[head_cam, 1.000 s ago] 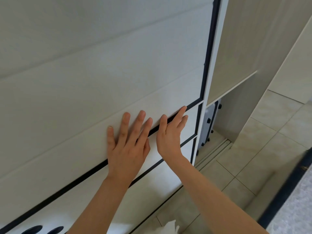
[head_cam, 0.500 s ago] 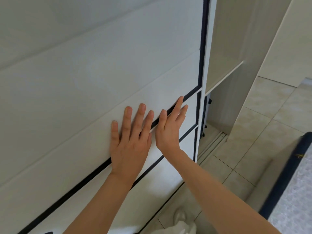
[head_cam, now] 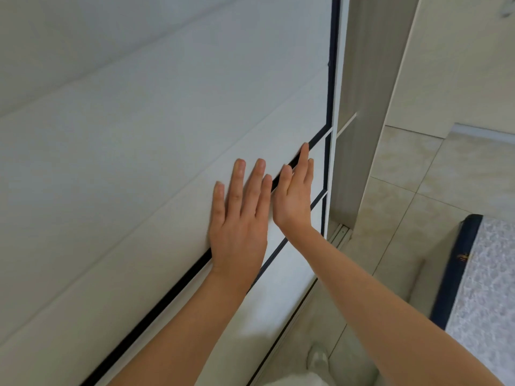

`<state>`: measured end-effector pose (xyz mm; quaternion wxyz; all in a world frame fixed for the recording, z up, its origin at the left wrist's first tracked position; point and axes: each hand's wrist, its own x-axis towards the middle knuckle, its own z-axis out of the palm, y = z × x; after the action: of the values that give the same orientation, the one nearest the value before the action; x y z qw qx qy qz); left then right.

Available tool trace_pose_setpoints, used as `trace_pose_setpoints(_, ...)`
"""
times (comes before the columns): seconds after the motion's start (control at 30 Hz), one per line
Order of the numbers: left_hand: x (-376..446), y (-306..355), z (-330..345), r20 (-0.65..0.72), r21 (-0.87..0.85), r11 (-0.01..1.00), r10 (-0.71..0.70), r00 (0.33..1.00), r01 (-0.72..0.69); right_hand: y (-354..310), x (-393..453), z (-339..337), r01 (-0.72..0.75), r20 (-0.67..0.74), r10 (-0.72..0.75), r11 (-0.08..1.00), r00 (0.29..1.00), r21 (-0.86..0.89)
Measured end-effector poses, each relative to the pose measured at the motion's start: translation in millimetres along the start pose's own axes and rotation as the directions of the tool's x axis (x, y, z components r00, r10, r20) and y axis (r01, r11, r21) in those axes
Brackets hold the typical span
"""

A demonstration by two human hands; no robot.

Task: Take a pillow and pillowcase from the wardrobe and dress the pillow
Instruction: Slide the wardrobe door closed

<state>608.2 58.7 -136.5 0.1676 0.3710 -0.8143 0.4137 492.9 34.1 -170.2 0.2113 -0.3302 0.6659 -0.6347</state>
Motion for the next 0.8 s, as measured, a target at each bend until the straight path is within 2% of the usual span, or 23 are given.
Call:
trace_pose_setpoints(0.23, 43.4, 28.2, 7.3, 0.026, -0.152, 0.988, 0.008, 1.000, -0.004, 12.0, 67.6, -24.0, 0.022, -0.071, -0.022, 1.000, 0.997, 0.004)
trace_pose_setpoints(0.37, 53.6, 39.9, 15.8, 0.051, -0.168, 0.986, 0.002, 0.999, 0.007, 15.7, 97.9, -36.9, 0.025, -0.080, -0.025, 1.000, 0.996, 0.002)
trace_pose_setpoints(0.57, 81.2, 60.9, 29.6, 0.125, -0.101, 0.995, -0.011, 0.992, 0.023, 19.2, 119.2, -43.6, 0.005, -0.063, -0.004, 1.000, 0.998, 0.011)
trace_pose_setpoints(0.7, 77.3, 61.6, 39.1, 0.084, -0.002, 1.000, 0.025, 0.996, -0.025, 20.7, 116.9, -44.6, -0.018, -0.055, 0.019, 1.000, 0.998, 0.018)
trace_pose_setpoints(0.77, 89.6, 61.4, 39.3, 0.114, -0.020, 0.999, 0.038, 0.993, -0.036, 20.1, 122.9, -47.7, -0.031, -0.053, 0.033, 0.999, 0.998, 0.028)
trace_pose_setpoints(0.8, 116.3, 89.2, 46.2, 0.052, -0.012, 1.000, 0.025, 0.998, -0.024, 23.2, 156.7, -68.5, -0.011, -0.021, 0.012, 0.999, 1.000, 0.046)
